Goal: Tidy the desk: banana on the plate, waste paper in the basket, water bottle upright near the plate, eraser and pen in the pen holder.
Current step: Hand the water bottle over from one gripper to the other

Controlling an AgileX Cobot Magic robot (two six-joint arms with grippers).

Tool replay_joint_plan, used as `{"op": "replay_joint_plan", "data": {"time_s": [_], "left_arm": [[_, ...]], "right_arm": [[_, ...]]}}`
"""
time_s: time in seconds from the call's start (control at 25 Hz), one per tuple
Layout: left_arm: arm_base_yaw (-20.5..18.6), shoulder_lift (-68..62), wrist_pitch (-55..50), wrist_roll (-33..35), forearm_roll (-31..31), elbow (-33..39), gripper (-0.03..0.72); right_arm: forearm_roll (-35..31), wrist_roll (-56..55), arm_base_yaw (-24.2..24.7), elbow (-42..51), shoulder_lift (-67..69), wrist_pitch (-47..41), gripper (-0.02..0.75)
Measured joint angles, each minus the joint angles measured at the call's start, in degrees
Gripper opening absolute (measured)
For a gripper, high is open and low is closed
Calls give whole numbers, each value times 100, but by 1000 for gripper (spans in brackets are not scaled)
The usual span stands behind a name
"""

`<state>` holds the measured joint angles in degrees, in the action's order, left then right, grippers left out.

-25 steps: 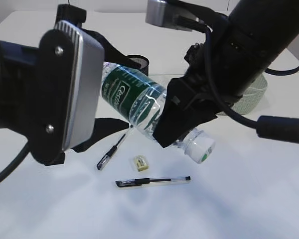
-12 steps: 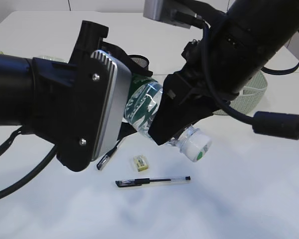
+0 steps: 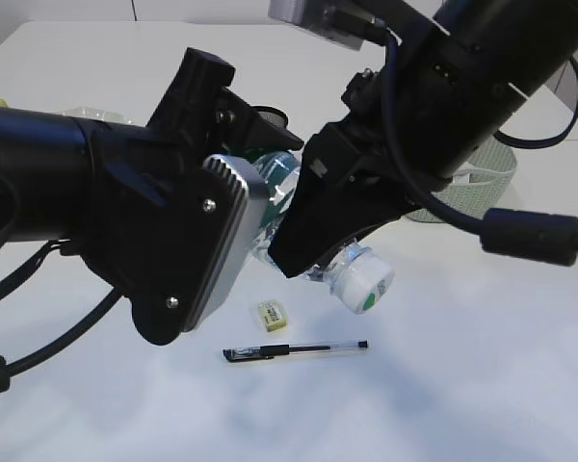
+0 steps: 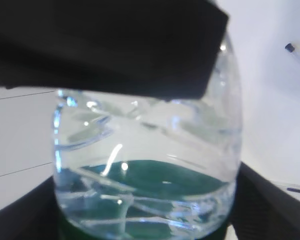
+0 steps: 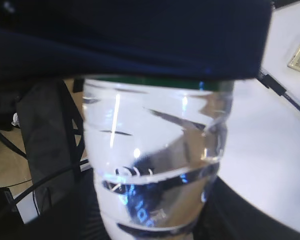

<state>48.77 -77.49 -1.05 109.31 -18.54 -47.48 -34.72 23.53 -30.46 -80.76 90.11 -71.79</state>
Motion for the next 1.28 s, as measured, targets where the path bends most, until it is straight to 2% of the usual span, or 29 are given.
{"op": "replay_joint_plan", "data": {"time_s": [0.6,1.0,1.28], "left_arm": [[0,-198,243,0,166,0,586],[0,-265,346,0,176,-20,447],[0,-265,346,-10,176,-20,421]], "right_arm": [[-55,39,0,0,14,0,312],[-20,39,0,0,35,0,312],[-20,39,0,0,35,0,312]]}}
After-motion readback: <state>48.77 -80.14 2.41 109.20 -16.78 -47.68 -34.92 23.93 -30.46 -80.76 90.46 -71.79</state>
